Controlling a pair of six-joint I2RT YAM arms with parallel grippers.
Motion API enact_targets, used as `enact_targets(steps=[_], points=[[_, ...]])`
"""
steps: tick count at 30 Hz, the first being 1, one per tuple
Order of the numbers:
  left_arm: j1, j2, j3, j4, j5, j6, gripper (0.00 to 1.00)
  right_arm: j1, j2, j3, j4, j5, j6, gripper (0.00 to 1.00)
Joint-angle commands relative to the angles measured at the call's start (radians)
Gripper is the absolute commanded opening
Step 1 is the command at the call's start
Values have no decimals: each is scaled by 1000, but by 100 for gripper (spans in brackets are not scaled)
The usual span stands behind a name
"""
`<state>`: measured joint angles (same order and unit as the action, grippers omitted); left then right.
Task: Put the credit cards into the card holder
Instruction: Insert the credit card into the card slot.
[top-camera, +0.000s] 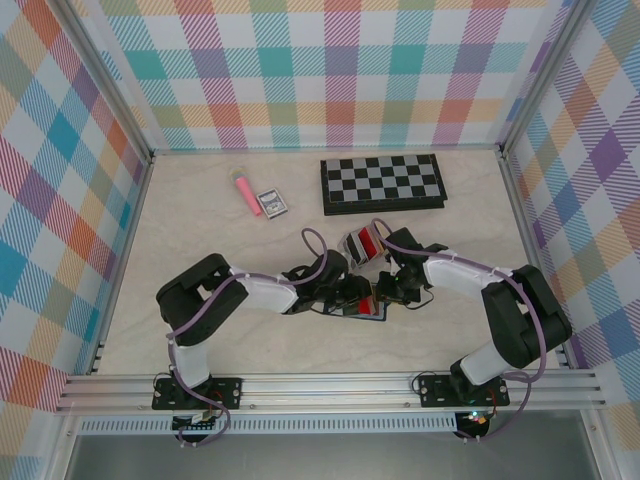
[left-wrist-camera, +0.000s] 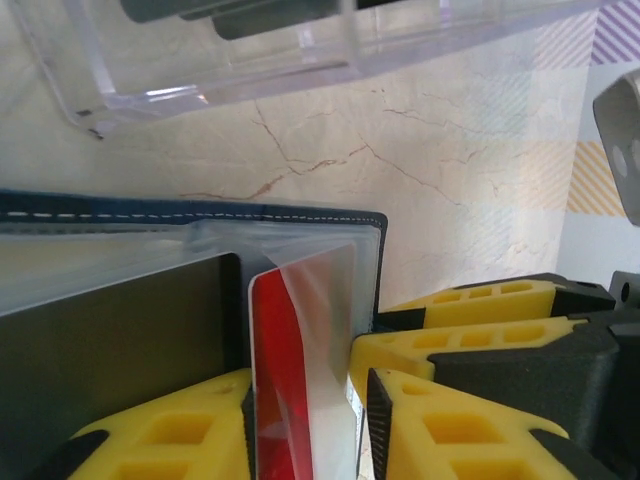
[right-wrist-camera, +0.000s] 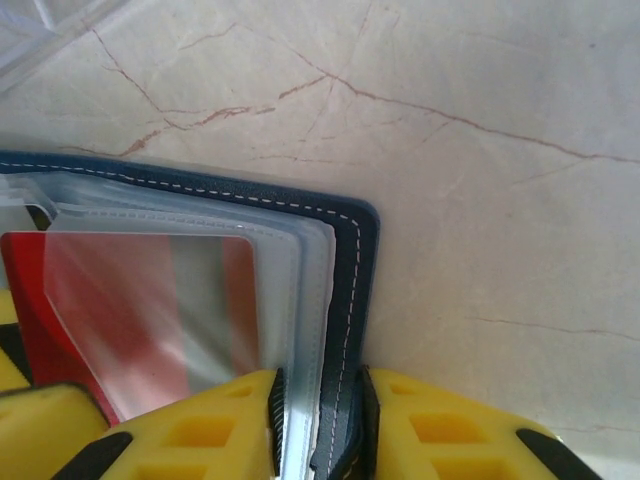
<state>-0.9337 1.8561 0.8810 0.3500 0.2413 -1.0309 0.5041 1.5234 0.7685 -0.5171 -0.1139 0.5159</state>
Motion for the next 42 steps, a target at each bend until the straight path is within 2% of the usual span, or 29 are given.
enact_targets(steps=[1,5,15,23,24,29,31,42], points=[[-16,-28,4,-220,-54,85,42,6,10,-21,-10,48,18,28],[-16,-49,18,-302,-90,116,44,5,16,-16,-14,57,19,27],[-14,-56,60,-490,-196,210,41,6,24,-10,-19,69,24,25],[-16,-107,133,-563,-198,298,45,5,18,-13,-13,66,24,26],[-16,-115,140,-564,-186,304,43,6,16,-15,-13,65,23,26],[-17,-109,167,-557,-119,270,21,5,15,-15,-10,63,23,26],[-20,-86,186,-567,-107,259,16,5,14,-15,-12,65,23,26],[-28,8,248,-594,-89,241,15,6,13,-15,-12,64,22,26]])
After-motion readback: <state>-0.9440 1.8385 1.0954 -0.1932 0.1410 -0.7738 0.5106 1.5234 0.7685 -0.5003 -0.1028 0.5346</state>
